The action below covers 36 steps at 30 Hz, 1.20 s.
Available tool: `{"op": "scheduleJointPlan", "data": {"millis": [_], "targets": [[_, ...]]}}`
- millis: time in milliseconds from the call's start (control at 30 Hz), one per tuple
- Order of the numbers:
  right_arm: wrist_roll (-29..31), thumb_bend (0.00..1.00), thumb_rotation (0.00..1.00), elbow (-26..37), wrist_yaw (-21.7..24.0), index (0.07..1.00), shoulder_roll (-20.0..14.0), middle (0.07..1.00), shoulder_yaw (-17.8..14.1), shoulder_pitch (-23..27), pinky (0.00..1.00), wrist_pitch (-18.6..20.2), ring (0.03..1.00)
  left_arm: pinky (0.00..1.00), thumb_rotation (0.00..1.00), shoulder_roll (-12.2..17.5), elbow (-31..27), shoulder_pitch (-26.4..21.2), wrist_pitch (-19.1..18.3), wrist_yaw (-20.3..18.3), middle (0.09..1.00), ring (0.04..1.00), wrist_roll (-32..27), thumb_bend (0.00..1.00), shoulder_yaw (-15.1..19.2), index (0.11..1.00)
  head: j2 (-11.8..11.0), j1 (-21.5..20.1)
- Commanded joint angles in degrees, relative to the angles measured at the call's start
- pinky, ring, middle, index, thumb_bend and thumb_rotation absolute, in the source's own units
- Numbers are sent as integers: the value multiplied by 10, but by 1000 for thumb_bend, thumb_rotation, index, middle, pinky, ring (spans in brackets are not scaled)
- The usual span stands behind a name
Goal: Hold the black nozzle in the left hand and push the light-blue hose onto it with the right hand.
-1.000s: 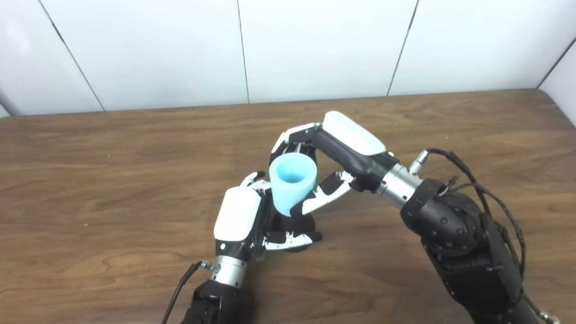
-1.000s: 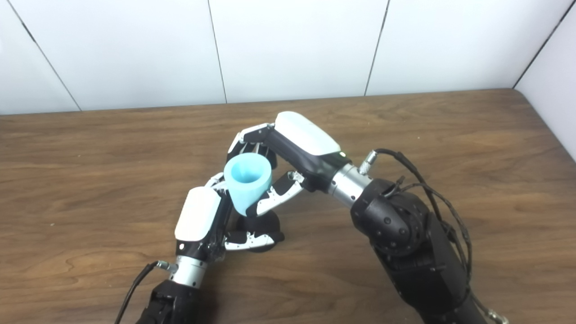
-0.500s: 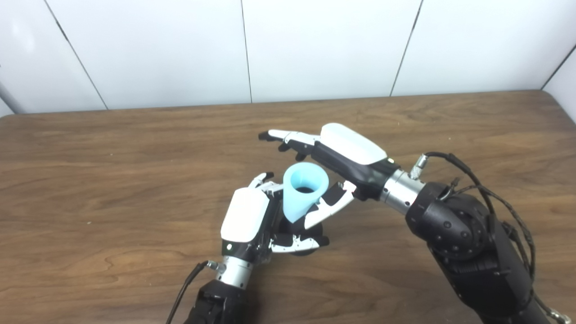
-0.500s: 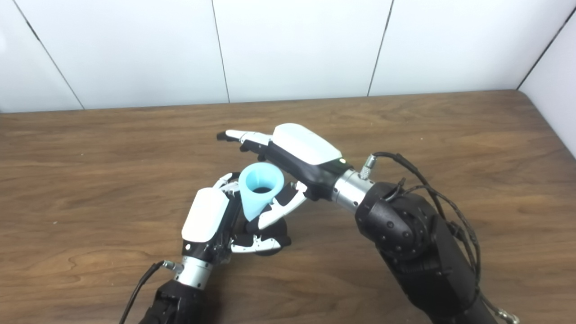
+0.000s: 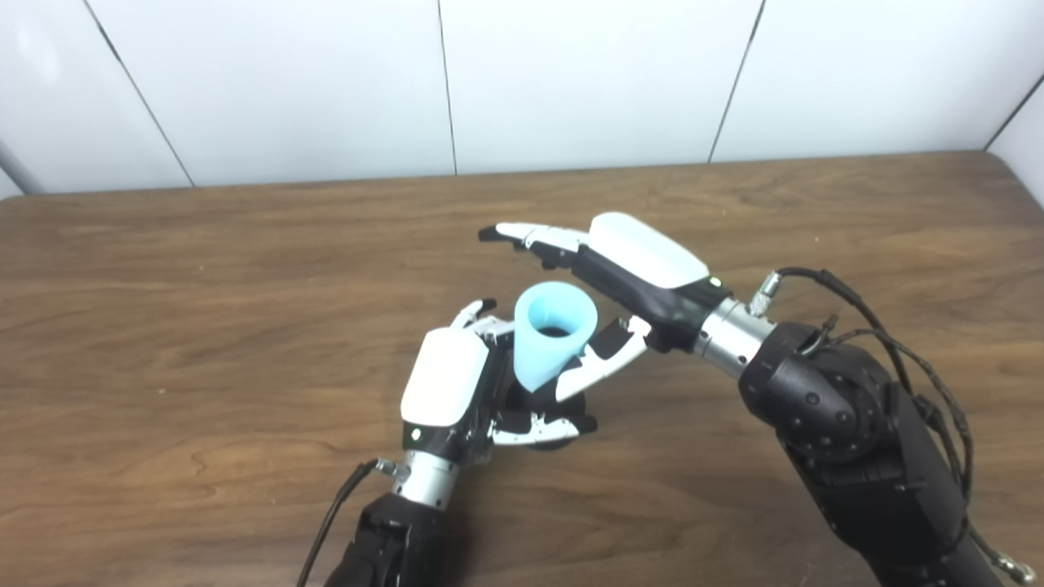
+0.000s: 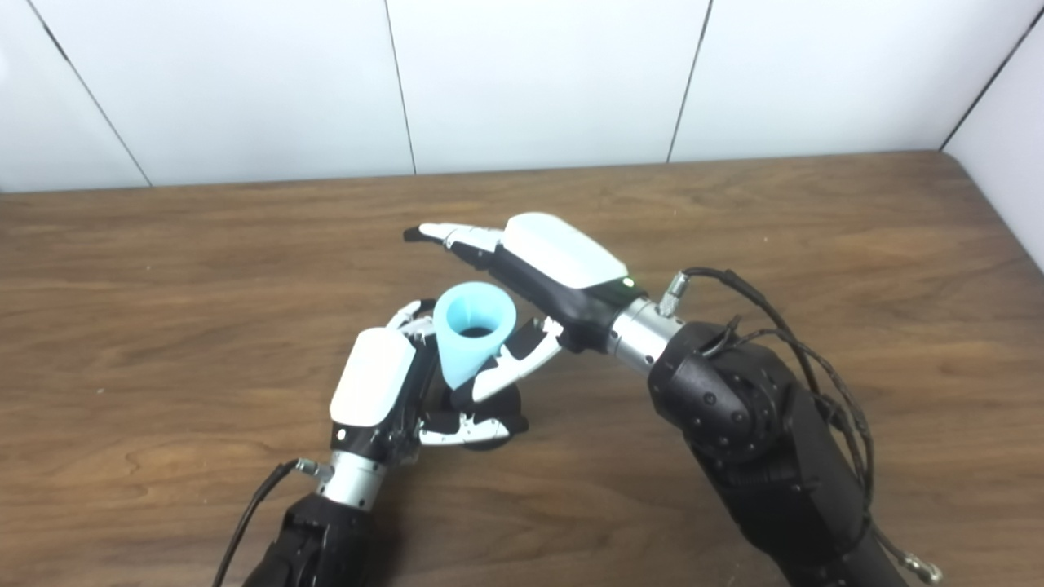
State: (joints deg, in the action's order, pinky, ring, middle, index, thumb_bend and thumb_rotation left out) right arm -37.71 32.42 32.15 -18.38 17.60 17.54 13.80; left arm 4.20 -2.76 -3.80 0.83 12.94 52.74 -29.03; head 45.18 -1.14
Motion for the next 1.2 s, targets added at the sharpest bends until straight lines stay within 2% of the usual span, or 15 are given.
{"op": "scheduleJointPlan", "data": {"millis": [0,100,167,367,467,600,700,833,933,1167], "targets": [[-23,776,518,29,-22,936,-16,938,-6,10,850,-40,941,871,0,-5,33,35,-6,-16,449,627,-3,521,-14,515,1,0],[-34,723,641,43,-18,952,-25,950,-14,5,923,-53,976,867,0,-4,36,34,-3,-11,447,625,-4,521,-12,515,2,0],[-29,712,713,58,-9,955,-30,958,-24,1,950,-45,990,864,0,-3,38,33,-1,-10,444,622,-5,521,-9,516,2,0],[-9,738,805,82,8,945,-40,957,-56,-4,925,-33,985,867,0,-2,35,31,-5,-17,448,619,-7,522,-6,513,2,1],[-20,749,795,92,18,945,-51,953,-66,-4,913,-37,978,864,0,-1,36,30,-7,-19,448,622,-6,522,-4,512,0,1],[-29,758,780,101,9,933,-61,933,-76,-13,880,-57,954,863,0,0,38,28,-8,-18,449,623,-3,522,-4,511,0,1],[-30,768,794,115,14,939,-64,935,-78,-28,897,-65,950,862,0,0,40,28,-9,-17,453,623,-1,522,-4,511,0,1],[-24,738,803,146,37,950,-63,964,-76,-46,946,-57,971,861,0,1,39,29,-9,-16,452,624,-1,522,-3,513,-1,4],[-31,713,808,162,50,947,-60,978,-73,-56,944,-62,973,861,0,1,35,30,-10,-16,451,626,1,521,-2,516,1,3],[-66,657,910,177,47,953,-54,989,-62,-96,992,-119,992,854,0,-1,35,31,-16,-20,445,626,-6,521,4,517,3,3]]}}
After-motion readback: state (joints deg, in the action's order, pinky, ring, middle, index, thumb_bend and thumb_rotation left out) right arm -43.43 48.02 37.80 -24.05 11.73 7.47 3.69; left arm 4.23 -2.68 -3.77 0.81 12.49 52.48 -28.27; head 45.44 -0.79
